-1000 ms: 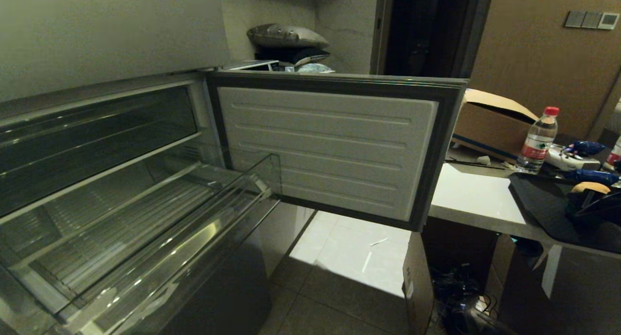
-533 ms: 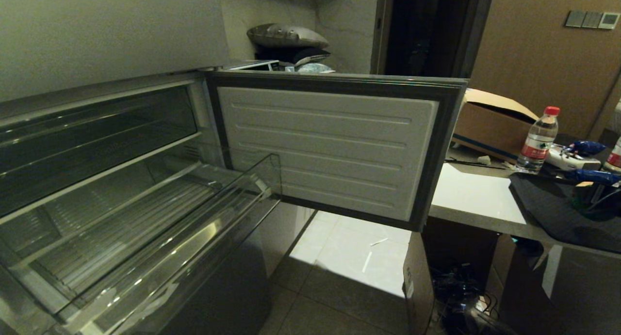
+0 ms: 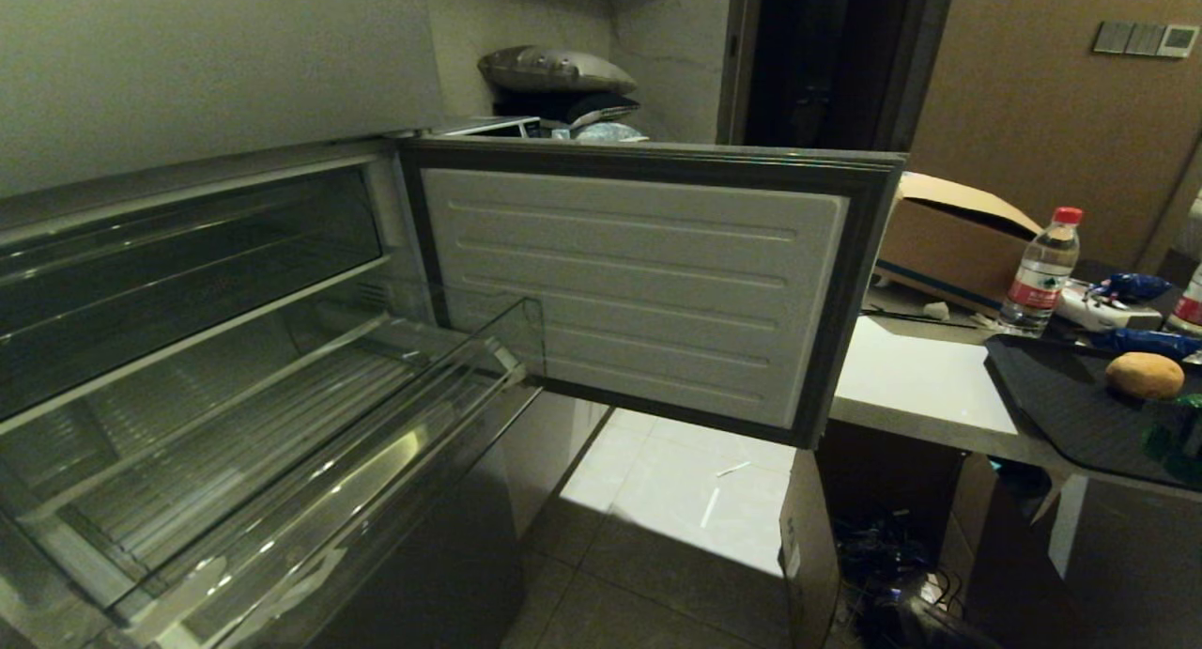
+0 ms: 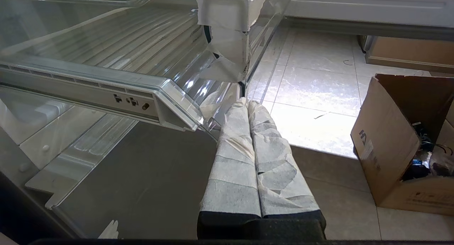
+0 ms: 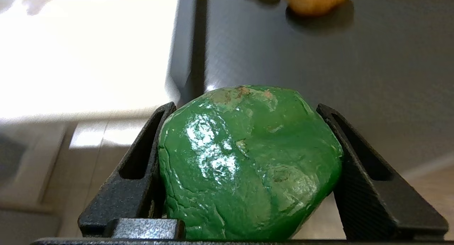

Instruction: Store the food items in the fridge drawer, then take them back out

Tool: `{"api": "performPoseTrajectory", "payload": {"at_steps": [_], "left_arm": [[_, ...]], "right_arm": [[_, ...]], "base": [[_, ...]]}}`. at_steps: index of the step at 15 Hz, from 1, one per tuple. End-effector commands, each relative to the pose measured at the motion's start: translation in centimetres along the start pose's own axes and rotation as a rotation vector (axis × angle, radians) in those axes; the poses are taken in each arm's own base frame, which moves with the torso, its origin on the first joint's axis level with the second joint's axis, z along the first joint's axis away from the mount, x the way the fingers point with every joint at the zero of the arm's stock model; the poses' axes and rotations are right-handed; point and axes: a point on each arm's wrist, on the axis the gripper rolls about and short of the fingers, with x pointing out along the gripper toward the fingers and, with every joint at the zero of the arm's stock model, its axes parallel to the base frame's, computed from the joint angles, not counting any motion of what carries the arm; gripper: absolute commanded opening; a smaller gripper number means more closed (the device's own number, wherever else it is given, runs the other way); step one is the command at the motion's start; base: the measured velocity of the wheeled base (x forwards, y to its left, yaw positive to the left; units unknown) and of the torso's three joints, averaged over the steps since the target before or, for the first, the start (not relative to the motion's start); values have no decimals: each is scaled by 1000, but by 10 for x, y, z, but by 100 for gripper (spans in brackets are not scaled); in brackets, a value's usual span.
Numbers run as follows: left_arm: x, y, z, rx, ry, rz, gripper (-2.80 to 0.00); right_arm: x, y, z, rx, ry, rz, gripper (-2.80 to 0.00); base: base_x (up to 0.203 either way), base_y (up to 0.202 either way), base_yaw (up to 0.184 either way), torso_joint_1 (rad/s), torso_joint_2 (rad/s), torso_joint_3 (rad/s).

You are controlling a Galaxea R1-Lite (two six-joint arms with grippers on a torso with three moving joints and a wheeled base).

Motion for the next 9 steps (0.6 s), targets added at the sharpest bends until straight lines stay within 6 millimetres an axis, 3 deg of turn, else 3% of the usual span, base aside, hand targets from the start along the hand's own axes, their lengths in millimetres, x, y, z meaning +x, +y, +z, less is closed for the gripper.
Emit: {"api": "performPoseTrajectory", "payload": {"at_steps": [1, 3, 5, 9], "left_arm": [[0, 0, 0, 0, 2, 0, -280], [0, 0, 0, 0, 2, 0, -280], [0, 0, 0, 0, 2, 0, -280], [0, 0, 0, 0, 2, 0, -280]], "right_arm": [[-79, 9, -20, -27, -147, 25, -280], [-118, 12, -56, -43, -192, 48, -280], [-141, 14, -89, -62, -225, 72, -280], [-166, 14, -134, -112, -181, 127, -280]], "base": [[0, 0, 0, 0, 0, 0], [0, 0, 0, 0, 0, 0], [0, 0, 0, 0, 0, 0], [0, 0, 0, 0, 0, 0]]}}
